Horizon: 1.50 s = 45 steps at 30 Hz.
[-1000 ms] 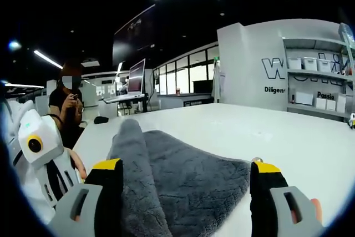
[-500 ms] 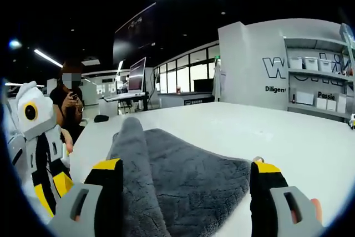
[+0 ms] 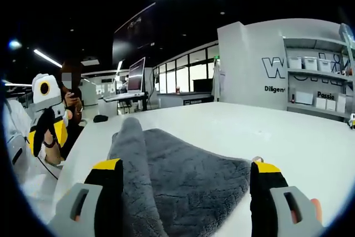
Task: Open the folded towel by lifting each exposed corner and separating the folded layers until the towel lies flat within the target outline without major curled edges
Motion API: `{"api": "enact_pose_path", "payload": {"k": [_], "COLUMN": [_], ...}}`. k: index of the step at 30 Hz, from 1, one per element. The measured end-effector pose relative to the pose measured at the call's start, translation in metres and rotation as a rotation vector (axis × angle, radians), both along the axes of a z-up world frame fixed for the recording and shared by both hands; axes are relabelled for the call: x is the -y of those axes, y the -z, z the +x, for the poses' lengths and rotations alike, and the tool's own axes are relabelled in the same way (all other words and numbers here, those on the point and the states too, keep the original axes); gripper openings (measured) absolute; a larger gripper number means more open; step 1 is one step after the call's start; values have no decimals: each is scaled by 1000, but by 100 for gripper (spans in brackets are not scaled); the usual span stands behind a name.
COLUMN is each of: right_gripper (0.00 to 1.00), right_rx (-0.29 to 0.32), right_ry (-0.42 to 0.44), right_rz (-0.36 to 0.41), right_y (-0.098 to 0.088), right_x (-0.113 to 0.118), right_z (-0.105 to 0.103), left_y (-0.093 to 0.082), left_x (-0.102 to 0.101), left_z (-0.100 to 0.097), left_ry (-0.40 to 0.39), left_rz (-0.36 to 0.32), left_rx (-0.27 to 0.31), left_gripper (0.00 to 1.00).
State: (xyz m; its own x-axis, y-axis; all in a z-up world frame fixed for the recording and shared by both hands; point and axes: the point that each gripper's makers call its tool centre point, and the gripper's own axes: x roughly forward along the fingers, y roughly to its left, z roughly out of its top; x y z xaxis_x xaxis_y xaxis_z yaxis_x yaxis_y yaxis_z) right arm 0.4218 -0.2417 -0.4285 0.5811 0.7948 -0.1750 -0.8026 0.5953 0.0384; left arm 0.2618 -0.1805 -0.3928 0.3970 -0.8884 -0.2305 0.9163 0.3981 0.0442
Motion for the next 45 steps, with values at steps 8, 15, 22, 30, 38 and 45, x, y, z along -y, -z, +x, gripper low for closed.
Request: {"api": "enact_pose_path", "payload": {"k": [8, 15, 22, 30, 38, 45], "right_gripper": [97, 97, 97, 97, 97, 97], "right_rx": [-2, -1, -5, -8, -9, -9], "right_ry": [4, 6, 3, 2, 3, 3], "right_rz": [3, 2, -2, -2, -1, -1], "right_y": [-1, -1, -1, -1, -3, -4], "right_x": [2, 4, 4, 5, 7, 8], "right_z": [2, 4, 6, 8, 10, 11], "left_y": [-7, 4, 20, 28, 22, 27], "left_x": [-56, -108, -139, -153, -159, -169], "left_z": [10, 16, 17, 16, 17, 19], "left_ry": [-113, -219, -308, -339, -363, -373], "left_rz": [-48, -70, -63, -29, -27, 13], "left_rx": [-18, -36, -71, -83, -69, -68], "left_gripper": [47, 60, 72, 83, 92, 98]}}
